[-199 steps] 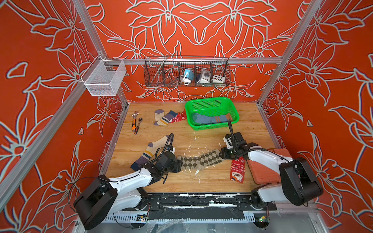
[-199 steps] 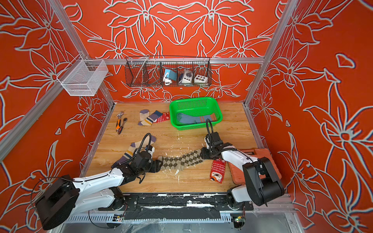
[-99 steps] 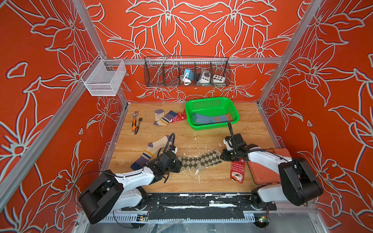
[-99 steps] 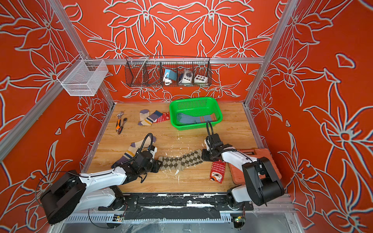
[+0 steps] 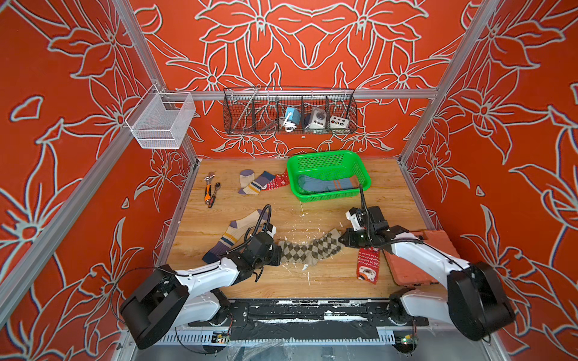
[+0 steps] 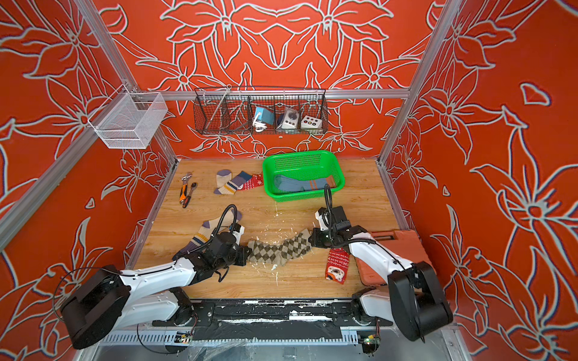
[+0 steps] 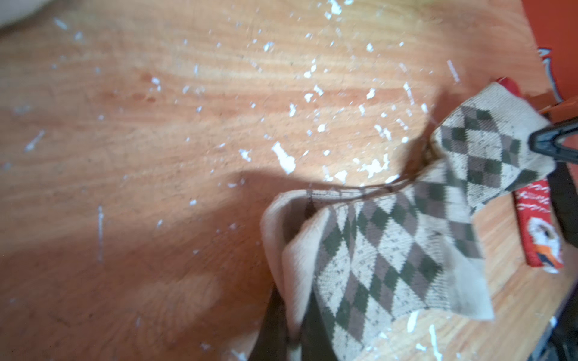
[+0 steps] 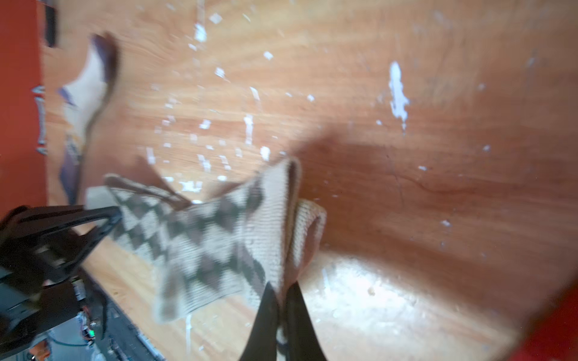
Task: Place the socks together as a pair
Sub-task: Pick up a pair of socks from the center of the board, then place a pair of socks in the bin.
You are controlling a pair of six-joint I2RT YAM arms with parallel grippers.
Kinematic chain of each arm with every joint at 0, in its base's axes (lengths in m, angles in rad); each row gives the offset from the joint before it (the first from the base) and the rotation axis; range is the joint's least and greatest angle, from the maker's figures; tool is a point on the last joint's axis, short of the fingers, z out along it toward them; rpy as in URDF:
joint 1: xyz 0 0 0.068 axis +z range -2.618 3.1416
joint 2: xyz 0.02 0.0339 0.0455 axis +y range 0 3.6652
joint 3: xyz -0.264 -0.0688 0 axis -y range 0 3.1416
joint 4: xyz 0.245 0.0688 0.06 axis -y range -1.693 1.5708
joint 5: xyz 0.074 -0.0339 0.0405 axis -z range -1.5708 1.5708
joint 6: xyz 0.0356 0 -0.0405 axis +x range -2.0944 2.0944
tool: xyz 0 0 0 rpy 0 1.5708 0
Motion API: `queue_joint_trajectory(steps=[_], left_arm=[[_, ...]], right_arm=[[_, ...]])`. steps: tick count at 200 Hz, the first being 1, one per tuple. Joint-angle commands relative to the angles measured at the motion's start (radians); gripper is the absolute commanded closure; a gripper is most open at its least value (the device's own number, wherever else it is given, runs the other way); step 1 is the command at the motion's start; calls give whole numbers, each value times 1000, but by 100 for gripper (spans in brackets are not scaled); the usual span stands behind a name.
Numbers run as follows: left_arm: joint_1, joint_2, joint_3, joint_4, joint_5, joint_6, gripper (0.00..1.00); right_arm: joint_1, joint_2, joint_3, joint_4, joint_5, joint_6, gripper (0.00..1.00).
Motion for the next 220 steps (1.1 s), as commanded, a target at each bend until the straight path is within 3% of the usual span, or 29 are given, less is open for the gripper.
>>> queue_joint_trajectory(steps=[1,47,92,127,161,196,220], left_arm=[[2,-28,79,-26,-17,22,100],[31,-22,289,-112,-11,54,100],[98,117,590,-173,53,110,100],[156,319,856,-222,104,162,100],[171,557,1107,-287,77,211,100],[190,778,1326,-354,50,234,100],[208,881,1419,-379,34,246,100]], right_arm=[[-14,-49,91,-96,27,-17,100],[-39,-2,324,-224,28,-87,100],[-104,154,625,-269,-36,-118,100],[-154,300,860,-315,-68,-139,100],[-194,476,1073,-395,-46,-196,100],[-252,640,1188,-398,17,-217,100],[-290,741,1253,-404,-8,-230,100]])
